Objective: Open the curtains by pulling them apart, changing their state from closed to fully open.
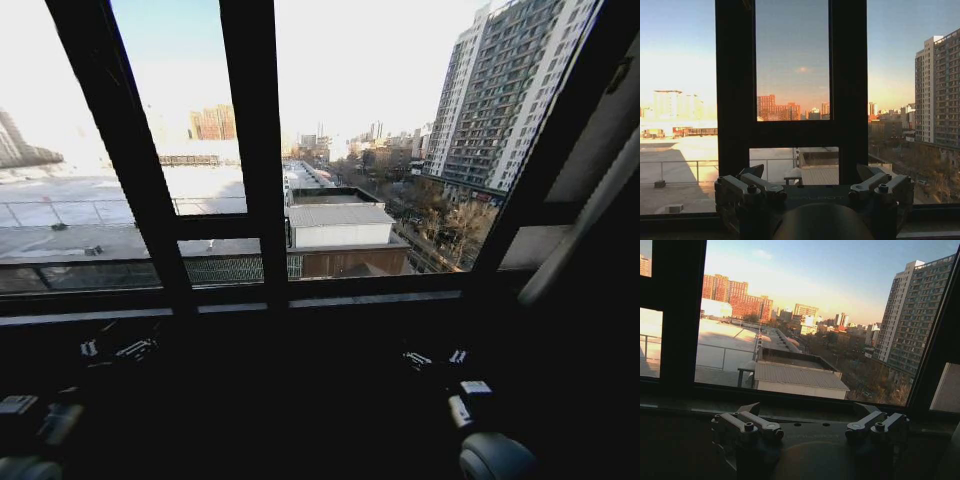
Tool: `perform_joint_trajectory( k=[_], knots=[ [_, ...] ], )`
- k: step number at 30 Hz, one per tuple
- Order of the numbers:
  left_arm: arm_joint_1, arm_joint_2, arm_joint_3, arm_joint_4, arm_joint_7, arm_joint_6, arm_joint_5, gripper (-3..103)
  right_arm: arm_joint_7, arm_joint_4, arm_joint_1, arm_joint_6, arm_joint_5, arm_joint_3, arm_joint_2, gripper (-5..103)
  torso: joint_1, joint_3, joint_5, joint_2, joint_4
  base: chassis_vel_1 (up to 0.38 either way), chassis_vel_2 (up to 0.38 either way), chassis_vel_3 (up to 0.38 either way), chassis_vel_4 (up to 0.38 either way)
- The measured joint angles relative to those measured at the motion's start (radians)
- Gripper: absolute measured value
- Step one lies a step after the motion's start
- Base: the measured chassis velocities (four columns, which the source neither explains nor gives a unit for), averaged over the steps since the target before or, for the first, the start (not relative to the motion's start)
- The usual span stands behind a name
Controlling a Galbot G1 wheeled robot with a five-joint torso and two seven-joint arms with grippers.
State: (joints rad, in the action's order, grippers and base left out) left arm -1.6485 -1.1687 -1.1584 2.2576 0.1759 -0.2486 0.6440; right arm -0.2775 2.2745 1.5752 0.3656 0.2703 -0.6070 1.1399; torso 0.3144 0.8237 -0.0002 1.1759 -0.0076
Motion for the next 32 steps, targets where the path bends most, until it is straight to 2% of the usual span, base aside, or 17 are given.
perform_joint_trajectory(
  k=[8,9,14,32],
  knots=[
    [-0.005,-0.001,-0.002,-0.004,0.001,0.011,0.001,100,-0.002,-0.001,-0.002,-0.002,-0.014,0.007,0.003,100,-0.001,0.000,0.0005,0.000,-0.0001,0.391,-0.373,-0.395,0.353],
    [-0.001,-0.001,-0.002,-0.006,0.001,0.014,0.001,100,-0.004,-0.009,-0.012,-0.023,-0.028,0.019,0.006,100,-0.001,0.000,0.0004,0.000,0.0000,0.333,-0.343,-0.306,0.327],
    [-0.003,-0.001,-0.003,-0.008,0.001,0.018,0.001,100,-0.010,-0.010,-0.022,-0.027,-0.029,0.028,0.007,100,-0.001,-0.001,0.0004,0.001,-0.0001,0.201,-0.198,-0.201,0.216],
    [-0.008,-0.003,-0.006,-0.009,0.002,0.026,0.001,100,-0.006,-0.010,-0.022,-0.033,-0.066,0.044,0.017,100,-0.001,0.000,0.0004,0.000,-0.0002,-0.001,0.005,-0.007,0.001]
  ],
)
